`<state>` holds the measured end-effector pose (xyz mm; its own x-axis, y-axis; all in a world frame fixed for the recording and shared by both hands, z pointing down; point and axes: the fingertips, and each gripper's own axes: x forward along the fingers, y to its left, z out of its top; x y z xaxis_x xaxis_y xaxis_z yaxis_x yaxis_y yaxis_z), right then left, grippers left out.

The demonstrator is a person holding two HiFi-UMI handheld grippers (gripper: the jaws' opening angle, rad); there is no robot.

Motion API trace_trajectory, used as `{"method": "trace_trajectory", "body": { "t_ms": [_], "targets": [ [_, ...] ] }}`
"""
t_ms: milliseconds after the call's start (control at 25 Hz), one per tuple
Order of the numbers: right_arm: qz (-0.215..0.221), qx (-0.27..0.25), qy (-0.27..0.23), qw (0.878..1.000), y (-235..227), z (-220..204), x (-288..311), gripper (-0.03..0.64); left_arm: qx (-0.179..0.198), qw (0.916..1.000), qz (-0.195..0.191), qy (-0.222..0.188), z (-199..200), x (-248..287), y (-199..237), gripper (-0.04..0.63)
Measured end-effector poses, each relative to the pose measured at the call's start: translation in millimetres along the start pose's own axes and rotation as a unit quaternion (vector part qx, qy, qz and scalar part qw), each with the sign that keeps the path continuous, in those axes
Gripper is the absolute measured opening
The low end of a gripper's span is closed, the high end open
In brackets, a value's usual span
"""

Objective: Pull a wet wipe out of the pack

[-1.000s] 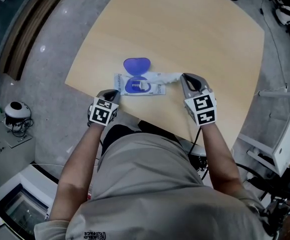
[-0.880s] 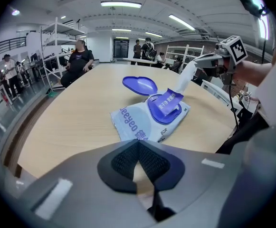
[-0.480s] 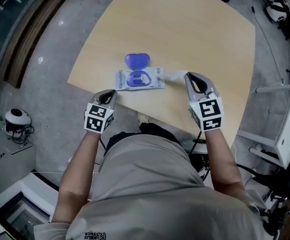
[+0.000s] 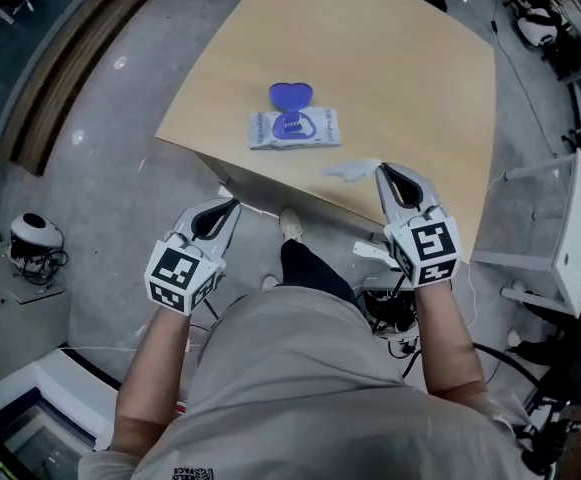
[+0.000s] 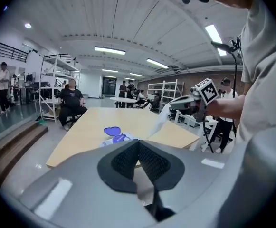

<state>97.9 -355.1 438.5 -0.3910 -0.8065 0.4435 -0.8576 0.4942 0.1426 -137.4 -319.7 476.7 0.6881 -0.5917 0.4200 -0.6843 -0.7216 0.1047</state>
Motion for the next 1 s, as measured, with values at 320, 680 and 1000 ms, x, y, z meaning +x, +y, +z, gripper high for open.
{"method": "trace_trajectory", "body": {
  "t_ms": [320, 680, 1000],
  "targets": [
    [0.025, 0.01, -0.006, 1.0, 86.4, -5.7, -91.9, 0.008, 0.017, 0.9989, -0.023, -0.037, 13.7, -84.5, -66.3, 0.006],
    [0.056, -0.011, -0.032, 0.998, 116.2, -4.1, -153.6, 0.008, 0.04, 0.9971, -0.026, -0.059, 27.1, -115.1, -130.2, 0.006],
    [0.1, -0.012, -0.057, 0.993, 98.2, -23.6, -226.7, 0.008, 0.052, 0.9968, -0.003, -0.06, 43.7, -101.8, -222.6, 0.006]
  ]
}}
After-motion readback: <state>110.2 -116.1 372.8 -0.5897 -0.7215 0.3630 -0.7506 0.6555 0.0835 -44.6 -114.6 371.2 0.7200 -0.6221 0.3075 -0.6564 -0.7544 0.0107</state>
